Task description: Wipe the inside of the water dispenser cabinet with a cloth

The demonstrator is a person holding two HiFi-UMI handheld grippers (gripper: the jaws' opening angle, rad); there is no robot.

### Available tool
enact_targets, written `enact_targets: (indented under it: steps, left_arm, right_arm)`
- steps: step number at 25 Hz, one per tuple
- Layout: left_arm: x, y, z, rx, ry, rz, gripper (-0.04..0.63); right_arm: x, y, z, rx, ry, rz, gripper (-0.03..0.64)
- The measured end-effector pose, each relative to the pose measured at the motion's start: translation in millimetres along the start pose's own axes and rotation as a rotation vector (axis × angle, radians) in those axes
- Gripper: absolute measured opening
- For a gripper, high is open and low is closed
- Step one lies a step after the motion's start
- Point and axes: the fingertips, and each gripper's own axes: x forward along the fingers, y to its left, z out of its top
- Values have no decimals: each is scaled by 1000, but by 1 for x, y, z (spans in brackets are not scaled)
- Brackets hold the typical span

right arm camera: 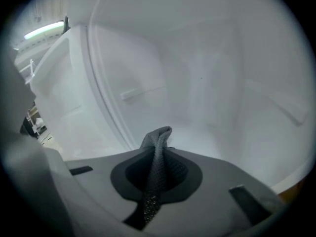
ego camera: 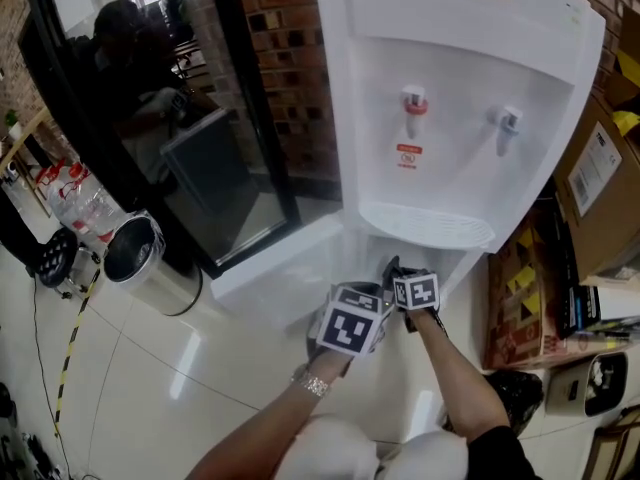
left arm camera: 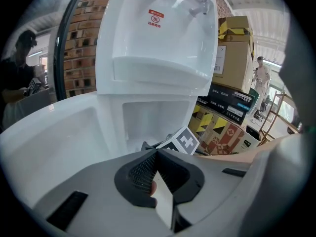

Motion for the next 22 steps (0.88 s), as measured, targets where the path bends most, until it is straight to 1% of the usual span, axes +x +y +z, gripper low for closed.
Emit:
enact_targets:
  steps: [2,3,5,7,10,12,14,15,17,19,20,21,22]
  left_arm:
    - [1,-1,0,1,1,-3,2]
    - [1,-2,0,1,1,-5,2]
    - [1,-2,1,0,-1,-8,2]
    - [1,-1,1,-2,-2,-8,2]
    - [0,-1,0,-3,-3,-8,2]
    - [-1,-1,0,-5,-4,-12,2]
    - [-3,-2,0,-3,-5,-16,2]
    - [-4,-2,1,-1,-7,-17,2]
    - [-5,-3,2,2,-10,-19,2]
    - [-6,-4,3,6,-12,-21,2]
    - [-6,-4,3,7,-13,-21,2]
    - [-6,-4,4,8,-14,-22,2]
    - [-6,-5,4,8,-14,-22,2]
  right_arm:
    - [-3,19,10,-23,-26,49,13]
    - [-7,25,17,-28,-48,60,13]
    - [-13,22,28,-24,-81,47,14]
    - [-20,3,40,-9,-129,-12,13]
    - [-31,-35,50,28,-177,-139,12]
    - [-32,-58,41,50,-157,-219,12]
    - [-30,-68,30,44,-125,-263,13]
    - [-29,-66,28,32,-118,-260,13]
    - [-23,-53,22,19,-91,-220,14]
    - [-11,-42,-5,8,7,-176,14]
    - [-5,-32,-14,-9,40,-147,13]
    - [-3,-18,-14,-31,40,-110,14]
    - [-3,-3,-7,-49,17,-72,14]
